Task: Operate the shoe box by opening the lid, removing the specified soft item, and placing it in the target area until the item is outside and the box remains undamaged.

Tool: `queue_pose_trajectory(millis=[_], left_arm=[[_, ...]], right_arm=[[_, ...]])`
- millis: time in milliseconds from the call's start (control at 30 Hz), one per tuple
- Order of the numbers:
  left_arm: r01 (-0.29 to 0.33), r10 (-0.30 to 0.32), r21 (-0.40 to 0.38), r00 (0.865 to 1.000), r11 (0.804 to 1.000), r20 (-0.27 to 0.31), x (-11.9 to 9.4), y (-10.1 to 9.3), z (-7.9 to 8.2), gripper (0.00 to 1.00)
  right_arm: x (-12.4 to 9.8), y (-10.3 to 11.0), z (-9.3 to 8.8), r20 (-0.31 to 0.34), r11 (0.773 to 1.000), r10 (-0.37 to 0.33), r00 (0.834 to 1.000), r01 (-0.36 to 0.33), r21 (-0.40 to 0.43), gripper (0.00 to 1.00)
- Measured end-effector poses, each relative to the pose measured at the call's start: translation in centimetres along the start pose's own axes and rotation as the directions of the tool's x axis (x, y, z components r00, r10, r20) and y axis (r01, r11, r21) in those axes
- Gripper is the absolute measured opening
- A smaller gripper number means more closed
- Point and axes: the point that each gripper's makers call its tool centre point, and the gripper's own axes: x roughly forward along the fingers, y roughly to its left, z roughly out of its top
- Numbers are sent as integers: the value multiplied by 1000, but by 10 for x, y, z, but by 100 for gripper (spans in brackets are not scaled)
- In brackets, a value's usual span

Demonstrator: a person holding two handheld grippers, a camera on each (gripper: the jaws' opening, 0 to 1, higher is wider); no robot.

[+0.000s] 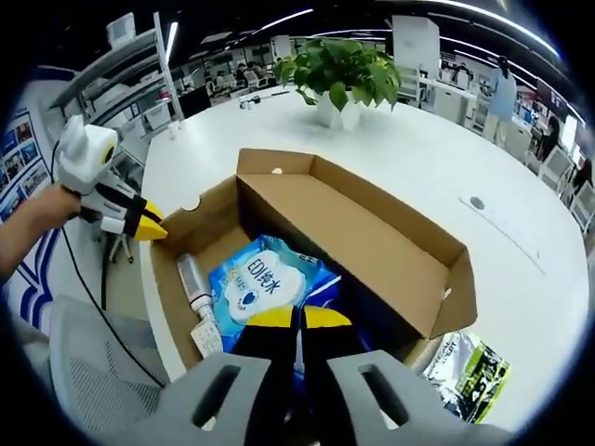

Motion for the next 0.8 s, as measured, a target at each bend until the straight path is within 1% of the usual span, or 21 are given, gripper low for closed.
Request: queue_pose_trajectory(millis=[67, 200, 267, 300, 333, 367, 433, 533, 600, 700, 800], left_arm=[[0, 0, 17, 1000, 1000, 8, -2, -2, 3, 9], [0, -1, 29, 999, 1000, 35, -6, -6, 15, 16], [-2, -1, 47, 999, 999, 46, -8, -8, 22, 18], [-3, -1, 57, 999, 998, 54, -9, -8, 26, 18], [9, -13, 64, 997, 998, 70, -10, -10, 31, 17], [21, -25, 46, 996, 999, 80, -10, -13, 36, 17], [28, -33, 58, 996, 998, 88, -10, -17, 42, 17], [44, -50, 71, 995, 997, 83, -4, -24, 46, 18], [45, -53, 95, 995, 994, 85, -2, -27, 49, 19], [59, -68, 104, 995, 993, 77, 2, -33, 52, 19], [77, -84, 125, 995, 989, 54, 11, -39, 53, 20]], right_arm=[[0, -2, -3, -2, 1000, -5, 1000, 5, 1, 0], [1, -6, -6, -3, 1000, -6, 1000, 6, 10, 0], [1, -8, -7, -4, 1000, -7, 1000, 7, 14, 0], [1, -9, -8, -5, 1000, -8, 1000, 8, 19, 0], [1, -9, -8, -5, 1000, -8, 1000, 8, 19, 0], [1, -10, -8, -7, 1000, -9, 1000, 9, 18, 0], [2, -11, -10, -8, 1000, -10, 1000, 10, 19, 0], [3, -13, -12, -12, 1000, -12, 1000, 13, 22, 0], [3, -14, -13, -14, 1000, -15, 1000, 15, 25, 0], [3, -17, -16, -14, 999, -19, 1000, 20, 30, 0], [3, -19, -19, -14, 999, -22, 1000, 23, 35, 0]])
